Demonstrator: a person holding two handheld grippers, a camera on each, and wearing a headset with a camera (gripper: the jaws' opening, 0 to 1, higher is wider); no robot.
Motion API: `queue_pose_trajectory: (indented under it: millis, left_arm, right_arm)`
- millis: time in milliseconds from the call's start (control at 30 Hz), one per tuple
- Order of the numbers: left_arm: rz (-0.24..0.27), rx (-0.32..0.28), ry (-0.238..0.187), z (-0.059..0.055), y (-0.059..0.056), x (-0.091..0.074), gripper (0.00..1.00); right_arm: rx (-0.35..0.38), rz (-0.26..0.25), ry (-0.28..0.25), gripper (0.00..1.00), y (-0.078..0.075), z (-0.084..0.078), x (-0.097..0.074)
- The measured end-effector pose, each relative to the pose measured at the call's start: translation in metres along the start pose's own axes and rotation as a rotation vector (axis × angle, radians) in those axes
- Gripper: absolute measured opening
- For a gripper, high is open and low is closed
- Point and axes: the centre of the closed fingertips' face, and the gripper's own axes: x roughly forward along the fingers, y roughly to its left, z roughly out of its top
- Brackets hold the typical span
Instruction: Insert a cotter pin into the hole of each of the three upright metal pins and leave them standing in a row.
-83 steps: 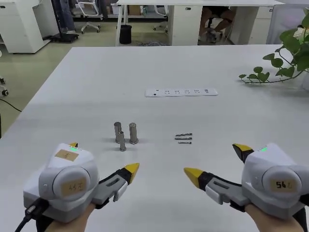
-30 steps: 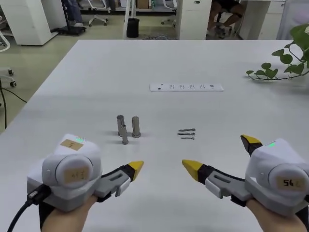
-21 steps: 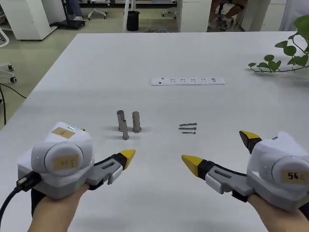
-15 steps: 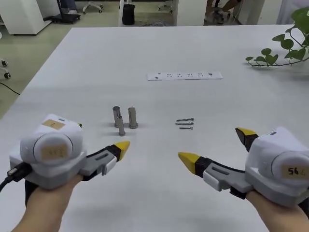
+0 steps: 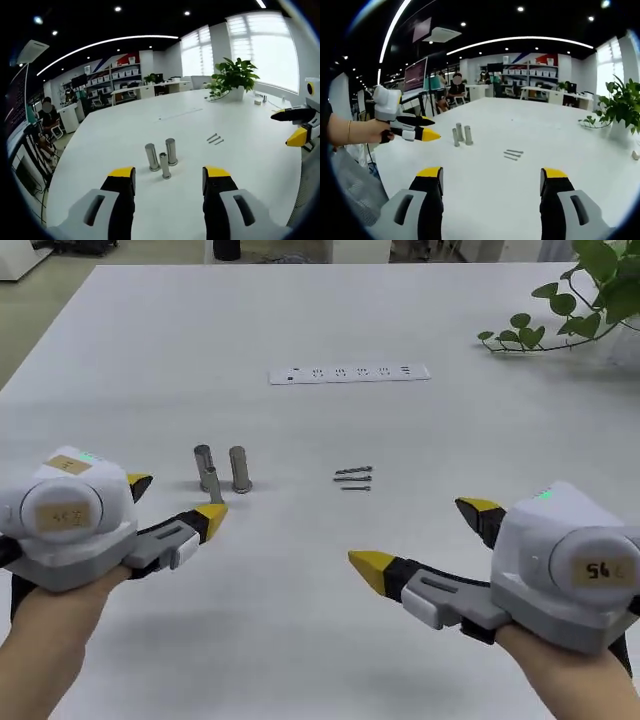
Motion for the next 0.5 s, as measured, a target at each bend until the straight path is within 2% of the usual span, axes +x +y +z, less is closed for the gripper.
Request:
queue_pose_trajectory:
  millis: [167,500]
  left_arm:
    - [-0.029,0.036,0.017,-0.006,0.001,0.016,0.44]
    - [-0.058,0.026,0.03,-0.012,0.006,0.041,0.35]
  right_arm:
    - [0.009,-0.002,0.009,0.77,0.001,-0.003,0.002]
    - [0.021,0.029,0.026,0.74,0.007,-0.004,0.009]
